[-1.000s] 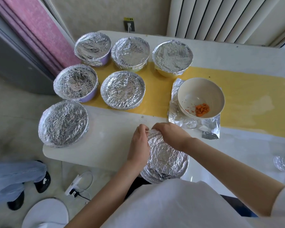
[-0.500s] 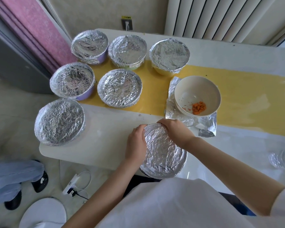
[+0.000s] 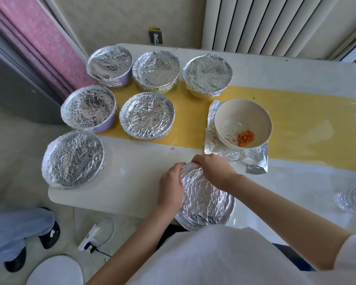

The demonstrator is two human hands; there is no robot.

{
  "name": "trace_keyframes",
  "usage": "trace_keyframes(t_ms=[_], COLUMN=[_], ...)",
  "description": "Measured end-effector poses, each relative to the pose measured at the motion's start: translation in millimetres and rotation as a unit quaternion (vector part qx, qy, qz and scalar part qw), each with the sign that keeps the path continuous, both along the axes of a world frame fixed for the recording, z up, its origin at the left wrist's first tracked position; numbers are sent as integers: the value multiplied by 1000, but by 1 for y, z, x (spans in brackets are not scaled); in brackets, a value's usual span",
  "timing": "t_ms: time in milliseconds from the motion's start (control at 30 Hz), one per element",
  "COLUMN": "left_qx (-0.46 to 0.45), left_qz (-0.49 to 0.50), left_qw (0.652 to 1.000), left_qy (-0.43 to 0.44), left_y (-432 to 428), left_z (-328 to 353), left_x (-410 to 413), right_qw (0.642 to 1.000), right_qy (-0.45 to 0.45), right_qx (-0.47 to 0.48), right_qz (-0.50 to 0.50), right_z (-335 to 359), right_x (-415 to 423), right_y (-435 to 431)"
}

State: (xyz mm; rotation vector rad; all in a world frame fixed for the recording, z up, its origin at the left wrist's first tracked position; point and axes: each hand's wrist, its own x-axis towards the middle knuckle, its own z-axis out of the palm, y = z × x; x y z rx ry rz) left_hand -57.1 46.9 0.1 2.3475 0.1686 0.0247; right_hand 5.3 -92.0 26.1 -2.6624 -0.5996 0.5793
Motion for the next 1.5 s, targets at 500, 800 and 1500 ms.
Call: trace_keyframes(t_ms=[500,800,1500], left_qx=[2,-6,-21], left_qz=[39,32,-15], left_qw=[999,999,1000], left_qy=[15,16,7], left_y=[-1,0,-6], left_z=[-1,-1,-1], left_x=[-5,-7,5], right_qw=[999,996,995], right_qy=[-19,-15,28], right_qx=[4,-36,70], right_qz=[49,78,-61], right_z=[-10,-1,-11], right_x=[5,2,-1], right_y=[5,14,-20])
